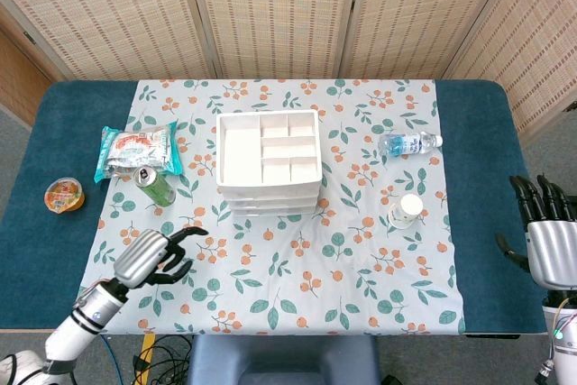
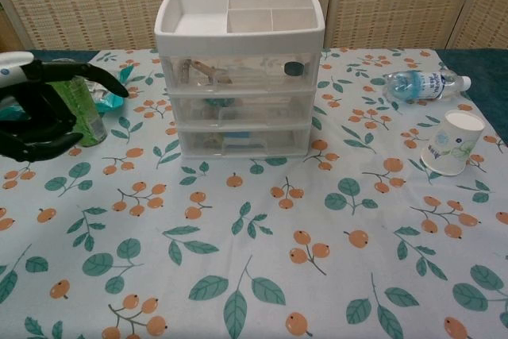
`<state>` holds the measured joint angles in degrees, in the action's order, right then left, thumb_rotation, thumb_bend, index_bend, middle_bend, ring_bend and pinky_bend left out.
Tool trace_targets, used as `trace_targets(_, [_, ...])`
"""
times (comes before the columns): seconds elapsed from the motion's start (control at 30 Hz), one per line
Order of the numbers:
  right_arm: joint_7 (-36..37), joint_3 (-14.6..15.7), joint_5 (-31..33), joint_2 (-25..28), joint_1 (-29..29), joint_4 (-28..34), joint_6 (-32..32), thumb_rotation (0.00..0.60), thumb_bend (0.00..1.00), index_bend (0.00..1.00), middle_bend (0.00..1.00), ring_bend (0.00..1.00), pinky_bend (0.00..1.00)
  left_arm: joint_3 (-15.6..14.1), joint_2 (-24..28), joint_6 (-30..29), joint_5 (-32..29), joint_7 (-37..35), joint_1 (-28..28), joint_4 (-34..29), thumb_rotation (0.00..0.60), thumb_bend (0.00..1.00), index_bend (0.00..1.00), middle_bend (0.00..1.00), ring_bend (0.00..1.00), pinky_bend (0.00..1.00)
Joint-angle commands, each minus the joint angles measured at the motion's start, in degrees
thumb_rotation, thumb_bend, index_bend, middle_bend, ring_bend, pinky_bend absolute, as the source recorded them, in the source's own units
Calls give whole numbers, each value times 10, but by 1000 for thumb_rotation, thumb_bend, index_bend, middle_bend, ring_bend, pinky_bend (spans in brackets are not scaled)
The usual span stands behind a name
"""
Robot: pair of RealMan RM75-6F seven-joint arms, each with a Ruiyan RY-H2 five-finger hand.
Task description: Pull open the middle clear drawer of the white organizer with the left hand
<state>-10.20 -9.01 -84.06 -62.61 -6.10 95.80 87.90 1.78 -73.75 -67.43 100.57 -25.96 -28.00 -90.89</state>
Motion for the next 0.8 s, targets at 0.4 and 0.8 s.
trace_targets(0.4, [7,17,12,-6,1,2,-23,600,297,0,103,37,91,31,-109,95,-62,-72,-102,34,600,475,94,896,966,1000])
trace_targets(0.8, [16,29,7,-5,9,2,-20,600,298,0,103,42,91,57,-164,135,-152,-28,-127,42,600,475,87,897,968,1000])
